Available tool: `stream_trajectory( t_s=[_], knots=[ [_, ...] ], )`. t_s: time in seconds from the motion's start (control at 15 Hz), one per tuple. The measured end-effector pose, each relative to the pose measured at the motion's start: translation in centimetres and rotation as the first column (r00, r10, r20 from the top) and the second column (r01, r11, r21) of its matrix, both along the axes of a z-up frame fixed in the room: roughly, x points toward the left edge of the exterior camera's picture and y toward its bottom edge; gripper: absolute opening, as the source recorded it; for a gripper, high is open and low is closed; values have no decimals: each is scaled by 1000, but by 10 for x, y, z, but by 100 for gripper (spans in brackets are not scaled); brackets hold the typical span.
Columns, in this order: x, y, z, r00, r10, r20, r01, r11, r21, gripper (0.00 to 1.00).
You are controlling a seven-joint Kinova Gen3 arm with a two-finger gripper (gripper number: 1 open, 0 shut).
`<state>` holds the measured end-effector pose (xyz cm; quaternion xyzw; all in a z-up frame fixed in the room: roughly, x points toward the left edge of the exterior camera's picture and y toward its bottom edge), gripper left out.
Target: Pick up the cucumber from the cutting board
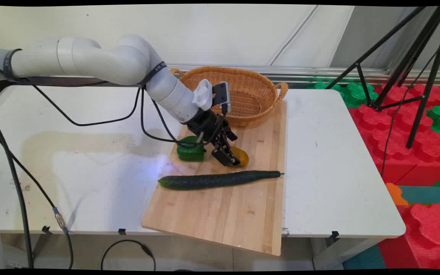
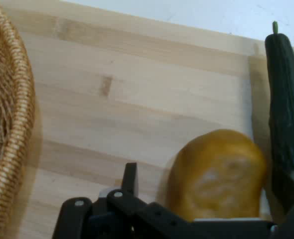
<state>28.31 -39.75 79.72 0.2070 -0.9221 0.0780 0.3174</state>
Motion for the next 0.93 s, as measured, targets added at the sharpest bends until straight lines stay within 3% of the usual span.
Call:
stream_trajectory(
  t_s=[0.47,0.93],
  knots=[
    [15,8,28,999,-10,-45,9,999,-35,100],
    [60,33,74,997,-31,-73,26,997,-67,100]
  ],
)
